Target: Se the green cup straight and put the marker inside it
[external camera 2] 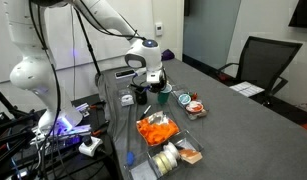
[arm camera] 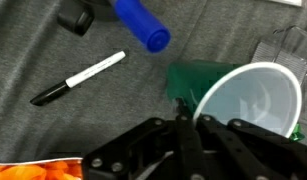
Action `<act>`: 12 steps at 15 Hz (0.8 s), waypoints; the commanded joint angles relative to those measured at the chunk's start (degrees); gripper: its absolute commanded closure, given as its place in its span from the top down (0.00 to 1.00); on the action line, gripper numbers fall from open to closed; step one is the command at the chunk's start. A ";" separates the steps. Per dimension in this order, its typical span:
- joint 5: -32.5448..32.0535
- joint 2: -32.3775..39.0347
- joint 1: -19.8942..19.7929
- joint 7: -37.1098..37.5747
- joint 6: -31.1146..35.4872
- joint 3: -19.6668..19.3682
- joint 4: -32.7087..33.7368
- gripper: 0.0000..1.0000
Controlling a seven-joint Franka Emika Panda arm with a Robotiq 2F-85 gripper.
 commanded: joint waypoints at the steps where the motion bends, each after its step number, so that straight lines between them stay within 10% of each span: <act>1: 1.08 -0.75 0.43 -2.30 6.32 0.37 -3.25 0.01; 12: 0.11 2.47 2.30 0.42 16.67 0.54 -4.88 0.01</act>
